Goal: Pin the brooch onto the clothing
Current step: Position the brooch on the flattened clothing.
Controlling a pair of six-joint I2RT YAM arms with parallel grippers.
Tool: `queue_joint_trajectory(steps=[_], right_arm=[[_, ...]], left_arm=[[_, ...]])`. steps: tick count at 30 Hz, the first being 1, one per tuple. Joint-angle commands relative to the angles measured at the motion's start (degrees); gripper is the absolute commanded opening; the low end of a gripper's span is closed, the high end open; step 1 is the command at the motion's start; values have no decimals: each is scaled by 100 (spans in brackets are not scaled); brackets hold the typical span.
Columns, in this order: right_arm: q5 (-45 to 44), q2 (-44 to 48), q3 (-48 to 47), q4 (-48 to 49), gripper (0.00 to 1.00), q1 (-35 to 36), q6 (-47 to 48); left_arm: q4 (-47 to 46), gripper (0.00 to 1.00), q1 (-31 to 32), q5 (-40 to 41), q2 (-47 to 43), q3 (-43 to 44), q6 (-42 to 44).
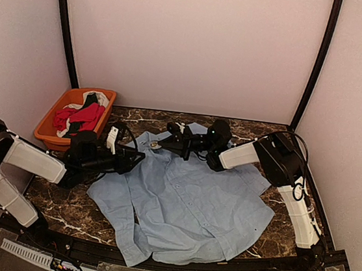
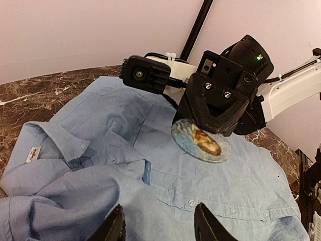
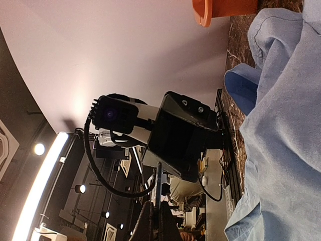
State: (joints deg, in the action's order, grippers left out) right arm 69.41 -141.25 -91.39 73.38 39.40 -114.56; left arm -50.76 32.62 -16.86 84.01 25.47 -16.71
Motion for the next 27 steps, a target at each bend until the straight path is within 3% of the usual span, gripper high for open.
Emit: queue_joint_trajectory(steps=[1, 7, 21, 27], right_arm=[[81, -173, -206, 41, 0, 46, -19], [129, -145, -192, 57, 0, 37, -7], [233, -114, -114, 115, 0, 15, -13], [235, -132, -133, 123, 0, 9, -11]], left_arm=[[381, 47, -43, 59, 32, 223, 382], [414, 47, -77, -107, 653, 397, 237], [180, 46, -362, 15, 596, 348, 256], [59, 46, -465, -561, 838, 583, 249]])
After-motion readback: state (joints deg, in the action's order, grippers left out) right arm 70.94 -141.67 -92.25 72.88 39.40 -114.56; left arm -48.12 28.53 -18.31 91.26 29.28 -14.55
